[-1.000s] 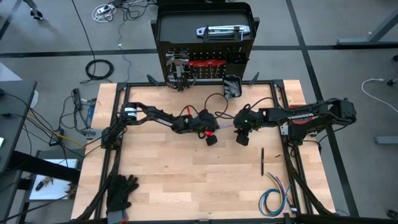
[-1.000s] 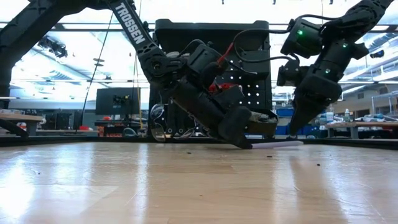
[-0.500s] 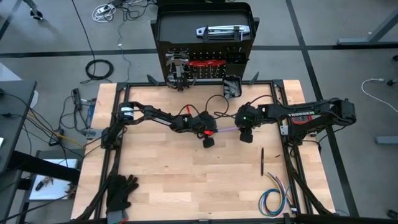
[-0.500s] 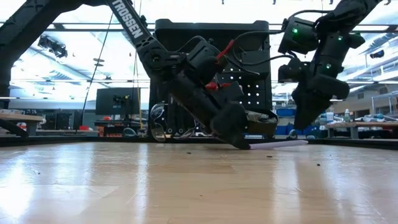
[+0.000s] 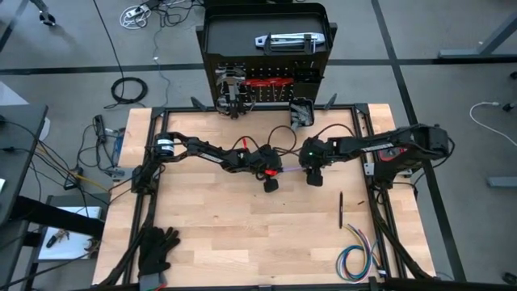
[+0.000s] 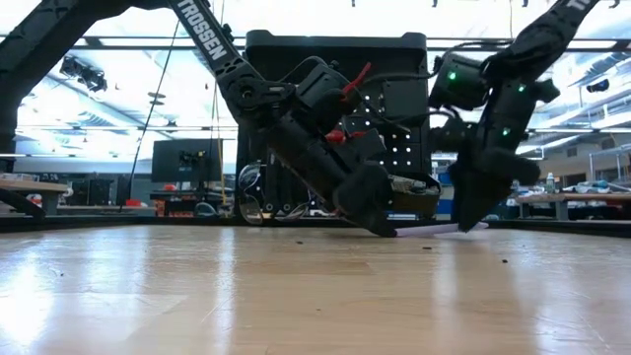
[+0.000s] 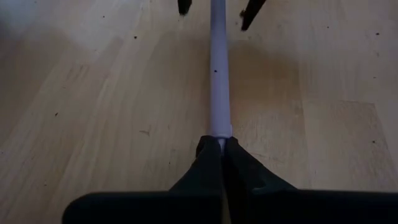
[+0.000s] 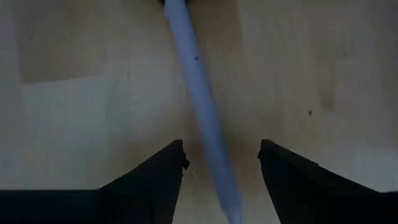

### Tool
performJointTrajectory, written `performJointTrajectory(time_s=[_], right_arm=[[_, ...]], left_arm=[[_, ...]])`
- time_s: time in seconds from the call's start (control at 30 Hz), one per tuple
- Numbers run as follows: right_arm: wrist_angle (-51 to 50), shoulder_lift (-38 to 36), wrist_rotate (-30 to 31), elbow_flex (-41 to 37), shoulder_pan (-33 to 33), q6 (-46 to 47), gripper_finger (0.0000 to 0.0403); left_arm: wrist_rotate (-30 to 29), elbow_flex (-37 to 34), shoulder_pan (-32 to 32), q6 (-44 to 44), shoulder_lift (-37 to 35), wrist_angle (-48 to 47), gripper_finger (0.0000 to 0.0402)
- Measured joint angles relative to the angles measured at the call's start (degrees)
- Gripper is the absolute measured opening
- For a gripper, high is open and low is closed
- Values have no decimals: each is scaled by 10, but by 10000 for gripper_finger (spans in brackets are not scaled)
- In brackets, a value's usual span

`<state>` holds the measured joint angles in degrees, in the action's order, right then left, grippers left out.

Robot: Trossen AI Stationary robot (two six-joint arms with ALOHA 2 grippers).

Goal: Hang tools onto peg board
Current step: Put the pink pen on the pegboard

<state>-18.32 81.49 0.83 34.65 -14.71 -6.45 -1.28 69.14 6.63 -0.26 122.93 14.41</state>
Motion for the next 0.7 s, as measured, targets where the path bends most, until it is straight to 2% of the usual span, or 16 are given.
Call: performJointTrajectory(time_s=[0.13,0.33,0.5,0.7], right_arm=[[12,31,-9,3,-7,-16,184],[11,52,-11,3,-6,-48,51],[9,45,-10,2,-5,-37,42],[-16,-9,-33,-3,-3,19,43]], left_arm=[[0,0,0,-1,0,0,0],[-5,0,0,0,0,2,0],[-7,-1,1,-29,1,8,7],[-28,-5,-1,-40,-42,-18,50]])
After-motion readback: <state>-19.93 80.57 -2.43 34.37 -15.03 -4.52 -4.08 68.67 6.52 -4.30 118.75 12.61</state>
